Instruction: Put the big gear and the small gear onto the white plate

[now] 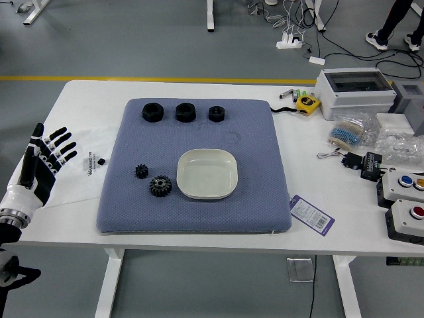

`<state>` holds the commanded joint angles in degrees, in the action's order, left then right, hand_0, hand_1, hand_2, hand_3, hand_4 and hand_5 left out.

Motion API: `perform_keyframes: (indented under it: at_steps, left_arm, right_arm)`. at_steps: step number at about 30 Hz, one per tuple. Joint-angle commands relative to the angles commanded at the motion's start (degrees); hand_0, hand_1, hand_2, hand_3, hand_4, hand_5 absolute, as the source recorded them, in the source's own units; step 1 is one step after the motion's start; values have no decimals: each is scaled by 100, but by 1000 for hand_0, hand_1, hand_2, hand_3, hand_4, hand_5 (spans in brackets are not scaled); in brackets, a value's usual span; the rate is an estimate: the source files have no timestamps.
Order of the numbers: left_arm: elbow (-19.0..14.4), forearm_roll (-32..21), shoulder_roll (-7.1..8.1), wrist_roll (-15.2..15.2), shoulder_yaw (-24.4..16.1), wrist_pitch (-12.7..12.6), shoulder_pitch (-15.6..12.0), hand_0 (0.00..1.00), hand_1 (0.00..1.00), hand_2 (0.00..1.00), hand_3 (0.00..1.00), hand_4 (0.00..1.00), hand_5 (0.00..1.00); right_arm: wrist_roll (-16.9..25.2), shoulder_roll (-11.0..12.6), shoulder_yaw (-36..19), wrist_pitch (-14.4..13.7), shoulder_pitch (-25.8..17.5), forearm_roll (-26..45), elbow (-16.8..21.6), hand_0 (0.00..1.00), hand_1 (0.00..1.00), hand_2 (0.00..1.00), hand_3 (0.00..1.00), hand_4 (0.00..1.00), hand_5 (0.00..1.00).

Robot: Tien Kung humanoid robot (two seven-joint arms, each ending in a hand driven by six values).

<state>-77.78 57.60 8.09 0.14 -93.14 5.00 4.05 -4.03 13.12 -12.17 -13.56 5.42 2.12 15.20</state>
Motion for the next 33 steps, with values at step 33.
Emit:
perform_keyframes:
  at_steps: [33]
  left_arm:
    - [54,699,260,213,183,64,296,823,828,886,836,998,703]
  right_arm:
    - [30,32,58,8,81,108,-1,682,661,734,575,796,710]
